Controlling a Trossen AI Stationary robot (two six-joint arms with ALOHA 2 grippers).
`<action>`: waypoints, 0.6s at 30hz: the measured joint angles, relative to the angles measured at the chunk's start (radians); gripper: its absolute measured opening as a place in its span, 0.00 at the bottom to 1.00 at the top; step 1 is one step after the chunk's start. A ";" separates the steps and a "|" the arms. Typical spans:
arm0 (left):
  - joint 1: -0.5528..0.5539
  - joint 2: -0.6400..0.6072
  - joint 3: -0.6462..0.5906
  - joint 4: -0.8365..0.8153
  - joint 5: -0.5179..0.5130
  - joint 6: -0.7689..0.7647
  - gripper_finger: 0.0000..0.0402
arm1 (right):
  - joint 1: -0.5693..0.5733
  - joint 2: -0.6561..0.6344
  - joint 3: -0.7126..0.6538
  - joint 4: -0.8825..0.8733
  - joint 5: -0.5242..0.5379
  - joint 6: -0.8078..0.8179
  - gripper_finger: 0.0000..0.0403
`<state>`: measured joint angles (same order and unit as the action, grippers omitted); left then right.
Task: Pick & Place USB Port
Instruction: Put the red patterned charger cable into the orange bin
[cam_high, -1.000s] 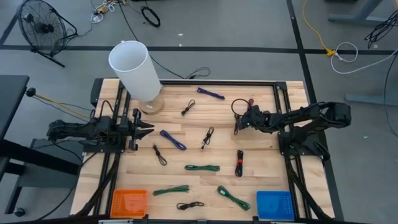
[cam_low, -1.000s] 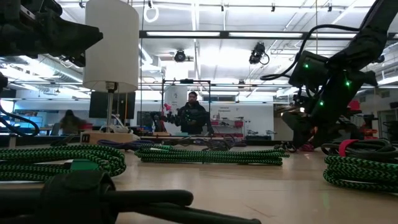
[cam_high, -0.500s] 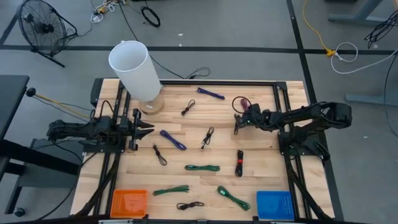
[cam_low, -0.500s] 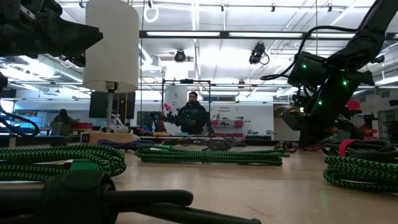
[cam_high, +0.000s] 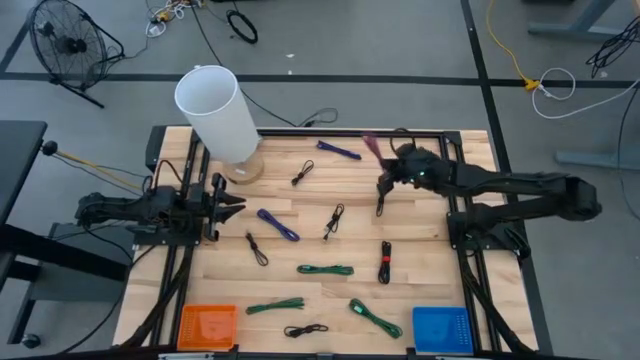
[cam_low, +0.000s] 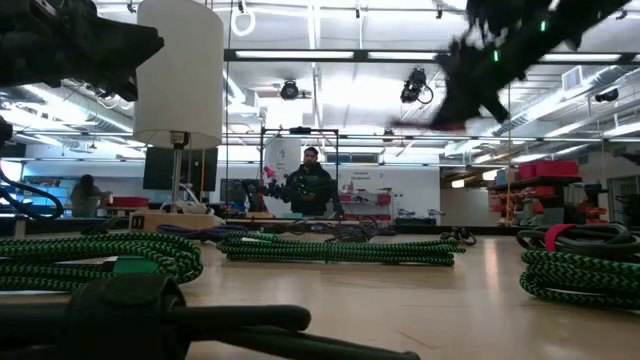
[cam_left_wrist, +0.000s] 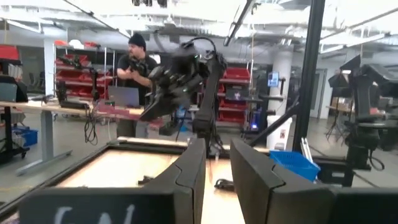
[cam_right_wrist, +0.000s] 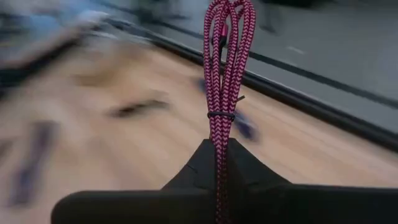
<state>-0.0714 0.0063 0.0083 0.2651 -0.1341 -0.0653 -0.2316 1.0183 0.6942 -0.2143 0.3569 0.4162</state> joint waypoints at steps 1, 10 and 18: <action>0.000 0.000 0.000 0.001 0.000 -0.001 0.19 | 0.031 -0.002 0.026 0.014 -0.023 -0.018 0.02; 0.000 0.023 0.000 0.138 0.069 -0.055 0.19 | 0.431 0.110 0.160 0.274 0.063 -0.226 0.02; -0.032 0.280 0.018 0.404 0.111 -0.072 0.24 | 0.577 0.268 0.229 0.483 0.186 -0.354 0.02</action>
<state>-0.1036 0.2865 0.0265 0.6688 -0.0227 -0.1372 0.3457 1.2862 0.9232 0.2691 0.5426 0.0624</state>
